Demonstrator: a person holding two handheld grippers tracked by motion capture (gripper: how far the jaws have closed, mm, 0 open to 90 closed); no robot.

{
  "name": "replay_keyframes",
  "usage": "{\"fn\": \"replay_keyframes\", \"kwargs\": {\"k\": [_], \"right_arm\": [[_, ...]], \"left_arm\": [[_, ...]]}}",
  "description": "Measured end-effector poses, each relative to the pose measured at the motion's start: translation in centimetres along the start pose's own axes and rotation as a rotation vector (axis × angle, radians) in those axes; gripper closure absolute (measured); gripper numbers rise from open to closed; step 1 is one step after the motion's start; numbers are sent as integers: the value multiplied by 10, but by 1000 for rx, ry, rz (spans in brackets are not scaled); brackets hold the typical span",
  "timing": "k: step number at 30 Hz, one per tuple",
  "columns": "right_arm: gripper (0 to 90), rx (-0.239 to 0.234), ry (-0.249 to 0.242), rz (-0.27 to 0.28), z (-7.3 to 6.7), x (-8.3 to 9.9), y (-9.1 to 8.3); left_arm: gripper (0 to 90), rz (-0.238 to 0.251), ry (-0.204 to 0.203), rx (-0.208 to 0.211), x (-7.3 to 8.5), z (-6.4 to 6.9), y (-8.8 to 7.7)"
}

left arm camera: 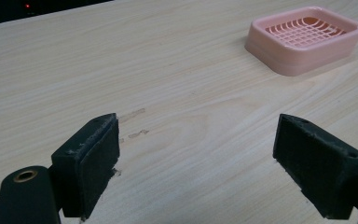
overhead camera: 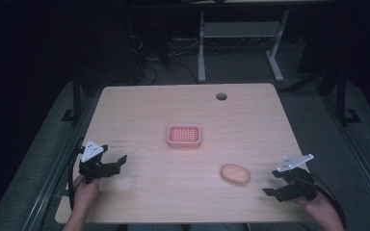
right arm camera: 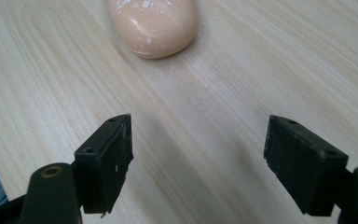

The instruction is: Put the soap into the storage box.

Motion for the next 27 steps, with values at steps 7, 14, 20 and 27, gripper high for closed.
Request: {"fn": "replay_keyframes", "kwargs": {"k": [7, 14, 20, 27], "right_arm": [[233, -2, -25, -24, -2, -11, 2], [233, -4, -47, -46, -4, -21, 4], [233, -1, -67, -66, -6, -30, 3], [233, -5, -98, -97, -7, -41, 4]], "left_arm": [[142, -2, 4, 4, 0, 0, 0], [142, 6, -1, 7, 0, 0, 0], [142, 4, 1, 7, 0, 1, -1], [142, 5, 0, 5, 0, -1, -1]]}}
Point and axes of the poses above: each handheld gripper's, and its own axes: y roughly forward along the jaws, x roughly out of its underside, z roughly to its right, the point moved 2 cm from there along y, roughly forward along the jaws, and after that the axes turned 11 degrees about -z, right-handed, at the moved point
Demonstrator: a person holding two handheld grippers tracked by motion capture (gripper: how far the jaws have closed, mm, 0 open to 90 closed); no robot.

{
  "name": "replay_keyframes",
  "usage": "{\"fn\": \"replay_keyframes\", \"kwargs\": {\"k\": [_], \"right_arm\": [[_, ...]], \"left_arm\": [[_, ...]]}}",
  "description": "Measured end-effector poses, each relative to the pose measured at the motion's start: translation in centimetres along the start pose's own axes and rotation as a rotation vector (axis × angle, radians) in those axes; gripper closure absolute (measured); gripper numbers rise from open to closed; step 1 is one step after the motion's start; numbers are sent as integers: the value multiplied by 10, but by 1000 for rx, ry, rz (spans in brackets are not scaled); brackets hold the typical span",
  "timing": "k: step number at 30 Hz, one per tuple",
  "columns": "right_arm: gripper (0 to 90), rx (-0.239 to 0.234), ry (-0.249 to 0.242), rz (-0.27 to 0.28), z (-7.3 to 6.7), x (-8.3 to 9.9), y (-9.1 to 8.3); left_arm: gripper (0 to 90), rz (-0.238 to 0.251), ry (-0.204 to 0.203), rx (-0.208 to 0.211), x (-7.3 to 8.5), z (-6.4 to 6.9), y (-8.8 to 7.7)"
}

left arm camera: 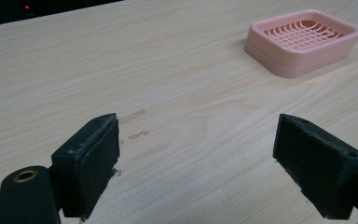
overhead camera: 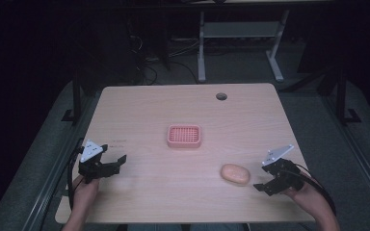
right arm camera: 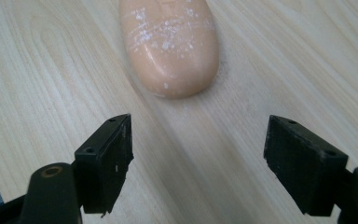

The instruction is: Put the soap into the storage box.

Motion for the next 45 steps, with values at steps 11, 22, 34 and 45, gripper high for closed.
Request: {"fn": "replay_keyframes", "kwargs": {"k": [11, 22, 34, 45], "right_arm": [[233, -9, -27, -20, -2, -15, 4], [232, -1, -69, -30, -5, -32, 4], [232, -6, -118, -58, -8, -49, 12], [232, -9, -162, -92, -12, -66, 20]], "left_arm": [[142, 4, -6, -1, 0, -1, 0], [142, 6, -5, -2, 0, -1, -1], [142, 6, -5, 1, 0, -1, -1], [142, 5, -6, -1, 0, -2, -2]]}}
Point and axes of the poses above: each handheld gripper's, and its own axes: y roughly forward along the jaws, x roughly out of its underside, z roughly to its right, the point moved 2 cm from there along y, roughly forward along the jaws, and after that the axes turned 11 degrees about -z, right-handed, at the moved point
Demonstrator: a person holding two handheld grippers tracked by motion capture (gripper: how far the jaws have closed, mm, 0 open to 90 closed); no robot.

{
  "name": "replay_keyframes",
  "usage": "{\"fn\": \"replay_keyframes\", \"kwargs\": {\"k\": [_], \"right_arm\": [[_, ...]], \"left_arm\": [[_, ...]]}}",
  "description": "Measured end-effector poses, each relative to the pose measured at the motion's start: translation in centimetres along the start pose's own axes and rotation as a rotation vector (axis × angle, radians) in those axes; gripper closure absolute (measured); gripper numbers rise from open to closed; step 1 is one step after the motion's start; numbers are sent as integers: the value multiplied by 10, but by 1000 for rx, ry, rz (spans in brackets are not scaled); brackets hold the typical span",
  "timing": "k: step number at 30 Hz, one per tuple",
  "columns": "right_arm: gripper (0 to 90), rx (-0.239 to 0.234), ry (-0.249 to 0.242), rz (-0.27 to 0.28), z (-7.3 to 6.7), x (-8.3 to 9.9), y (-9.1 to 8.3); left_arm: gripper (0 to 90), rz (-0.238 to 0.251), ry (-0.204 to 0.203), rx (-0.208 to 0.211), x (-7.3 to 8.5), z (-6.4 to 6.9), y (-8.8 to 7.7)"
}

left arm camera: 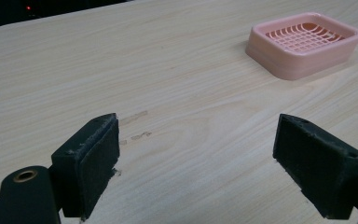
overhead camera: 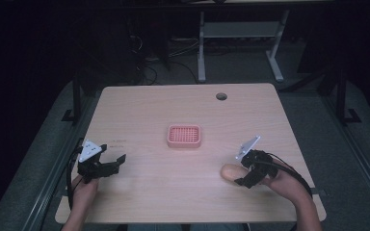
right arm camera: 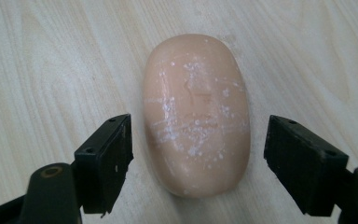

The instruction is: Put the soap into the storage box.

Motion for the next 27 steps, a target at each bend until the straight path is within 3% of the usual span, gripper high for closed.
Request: {"fn": "replay_keyframes", "kwargs": {"k": [17, 23, 27], "right_arm": [[232, -10, -28, -45, 1, -14, 9], [235, -9, -41, -96, 2, -20, 19], [241, -10, -50, -102, 2, -21, 20]], "left_arm": [[142, 3, -2, 3, 0, 1, 1], [142, 4, -1, 5, -1, 1, 1], [142, 2, 0, 3, 0, 1, 0]]}}
Point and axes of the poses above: each handheld gripper's, and its own axes: y roughly forward along the jaws, x roughly out of its underside, z roughly to its right, the point moved 2 cm from there along y, roughly forward along the jaws, and after that the axes turned 11 degrees about -z, right-handed, at the moved point
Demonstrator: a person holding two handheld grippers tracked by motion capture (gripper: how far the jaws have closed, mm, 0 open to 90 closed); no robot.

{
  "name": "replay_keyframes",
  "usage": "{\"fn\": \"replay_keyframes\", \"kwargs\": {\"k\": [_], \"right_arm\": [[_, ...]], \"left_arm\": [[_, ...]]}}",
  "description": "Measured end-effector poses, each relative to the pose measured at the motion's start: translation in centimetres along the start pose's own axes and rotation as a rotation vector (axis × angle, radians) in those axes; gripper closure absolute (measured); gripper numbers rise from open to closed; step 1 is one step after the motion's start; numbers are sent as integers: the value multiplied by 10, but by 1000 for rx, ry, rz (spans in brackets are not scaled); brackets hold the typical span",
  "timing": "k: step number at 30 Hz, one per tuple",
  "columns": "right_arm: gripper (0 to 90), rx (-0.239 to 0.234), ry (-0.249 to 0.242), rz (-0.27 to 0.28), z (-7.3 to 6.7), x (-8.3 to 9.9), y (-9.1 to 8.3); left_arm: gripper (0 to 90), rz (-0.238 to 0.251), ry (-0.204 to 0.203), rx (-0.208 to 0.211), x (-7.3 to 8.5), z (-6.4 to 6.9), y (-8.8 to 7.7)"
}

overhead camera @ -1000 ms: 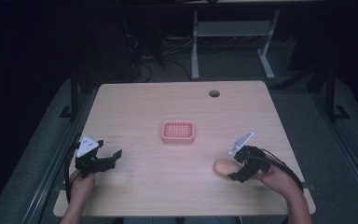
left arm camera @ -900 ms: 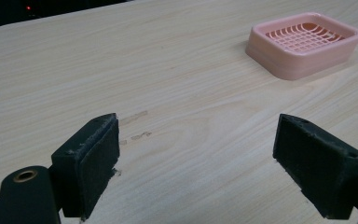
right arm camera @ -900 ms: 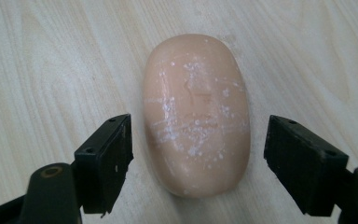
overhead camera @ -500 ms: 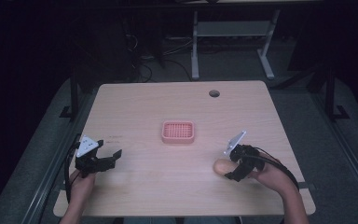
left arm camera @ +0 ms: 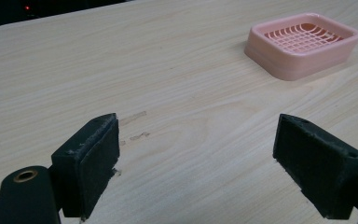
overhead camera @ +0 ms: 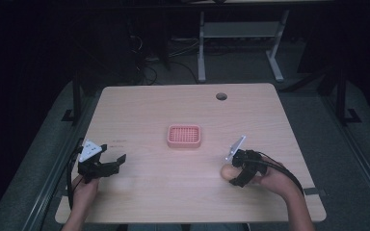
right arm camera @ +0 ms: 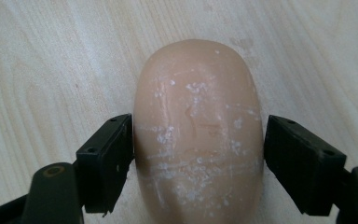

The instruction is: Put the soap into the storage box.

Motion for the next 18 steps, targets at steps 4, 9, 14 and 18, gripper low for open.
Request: {"fn": "replay_keyframes", "kwargs": {"k": [4, 9, 14, 18], "right_arm": [[259, 0, -1, -17, 0, -1, 1], [279, 0, -18, -34, 0, -4, 1], [309, -5, -31, -51, -1, -6, 1], [315, -1, -37, -60, -1, -7, 1]], "left_arm": [[142, 2, -5, -2, 0, -1, 0], [142, 2, -4, -1, 0, 0, 0], [142, 3, -3, 1, 0, 0, 0], [142, 4, -3, 1, 0, 0, 0]]}}
Point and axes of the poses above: each handheld gripper's, and its own axes: y roughly forward along the jaws, x roughly out of its underside, z roughly to its right, the point moved 2 cm from there along y, roughly forward along the jaws, and after that the axes turned 11 degrees about -z, right-handed, at the moved point
